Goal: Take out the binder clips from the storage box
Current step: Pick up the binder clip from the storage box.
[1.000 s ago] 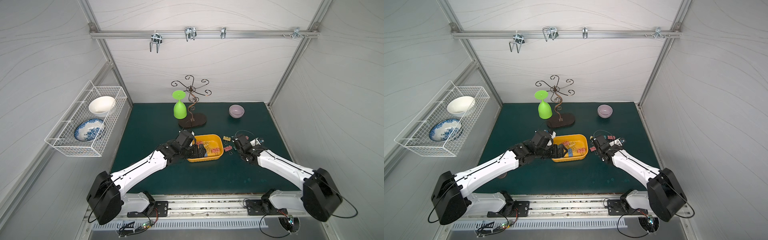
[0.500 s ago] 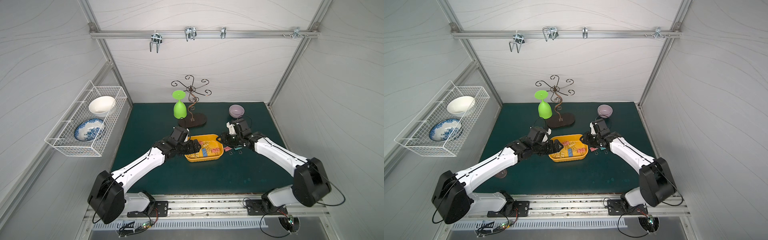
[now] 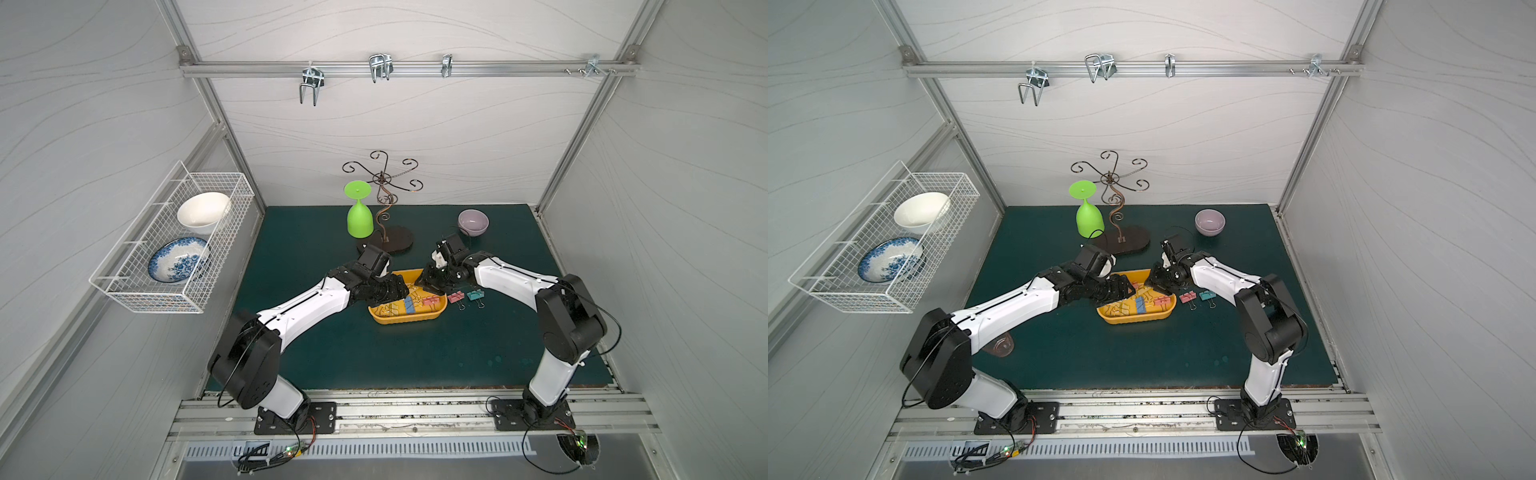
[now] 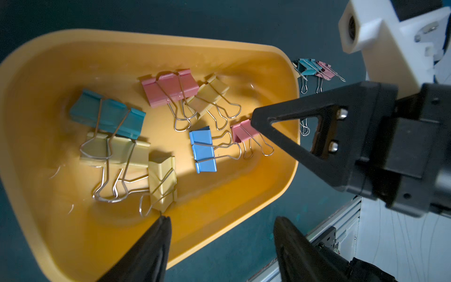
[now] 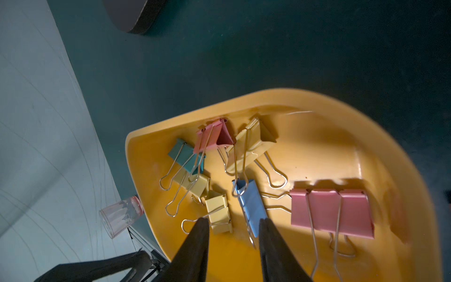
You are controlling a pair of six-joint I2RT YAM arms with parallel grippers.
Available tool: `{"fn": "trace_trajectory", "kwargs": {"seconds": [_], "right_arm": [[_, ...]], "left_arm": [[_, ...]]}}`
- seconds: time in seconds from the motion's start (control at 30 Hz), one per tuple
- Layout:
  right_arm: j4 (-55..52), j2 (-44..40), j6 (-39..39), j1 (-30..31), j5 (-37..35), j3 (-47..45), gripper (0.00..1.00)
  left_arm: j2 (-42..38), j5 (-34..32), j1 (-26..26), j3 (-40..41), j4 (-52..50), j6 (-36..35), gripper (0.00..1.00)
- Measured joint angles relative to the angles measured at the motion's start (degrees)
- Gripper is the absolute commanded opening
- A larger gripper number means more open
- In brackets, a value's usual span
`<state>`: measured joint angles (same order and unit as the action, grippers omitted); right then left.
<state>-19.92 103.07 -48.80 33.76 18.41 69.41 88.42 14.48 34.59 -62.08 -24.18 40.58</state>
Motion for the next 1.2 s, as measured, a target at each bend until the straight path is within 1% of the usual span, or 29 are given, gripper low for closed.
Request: {"fn": "trace_trajectory", "kwargs": {"seconds": [0.17,0.4,0.57,0.67,0.7,0.73,0.77,0.83,0.93,1.03,1.2], "right_arm": [[0.09,2.29,-2.36,0.04,-0.13,0.83,0.35],[0.9,3.98,-4.26,0.04,0.26,0.87,0.33],[1.95,6.01,-5.18,0.04,0.57,1.73,0.29],[2.21,6.67,-5.55,0.04,0.52,2.43,0.23],[2.34,6.71,-5.66,0.04,0.48,2.54,0.17],[2.47,6.71,-5.75,0.04,0.44,2.56,0.09],[2.67,6.71,-5.79,0.04,0.37,2.56,0.05],[3.34,6.69,-6.6,0.04,0.33,2.51,0.03],[3.89,6.14,-6.88,0.04,-0.2,2.43,0.0],[3.56,4.35,-6.84,0.04,-1.77,1.55,0.0],[2.29,-2.25,-6.82,0.04,-5.92,-0.72,0.0]], "left_arm": [[2.73,-1.14,-0.66,-3.15,-1.66,-0.59,0.67],[3.21,-1.53,-0.96,-3.48,-2.69,-1.46,0.67],[3.56,-1.22,-0.96,-3.5,-2.95,-1.97,0.67],[3.61,-0.55,-0.96,-3.5,-2.95,-2.21,0.67],[3.61,-0.42,-0.96,-3.5,-2.93,-2.25,0.67],[3.61,-0.26,-0.96,-3.5,-2.95,-2.29,0.67],[3.61,-0.15,-0.96,-3.5,-2.95,-2.34,0.67],[3.61,0.04,-0.96,-3.5,-2.95,-2.43,0.67],[3.54,0.37,-0.96,-3.5,-2.95,-2.45,0.67],[3.3,0.76,-0.96,-3.5,-2.95,-2.43,0.67],[2.14,1.03,-0.94,-3.48,-2.89,-2.03,0.67]]}}
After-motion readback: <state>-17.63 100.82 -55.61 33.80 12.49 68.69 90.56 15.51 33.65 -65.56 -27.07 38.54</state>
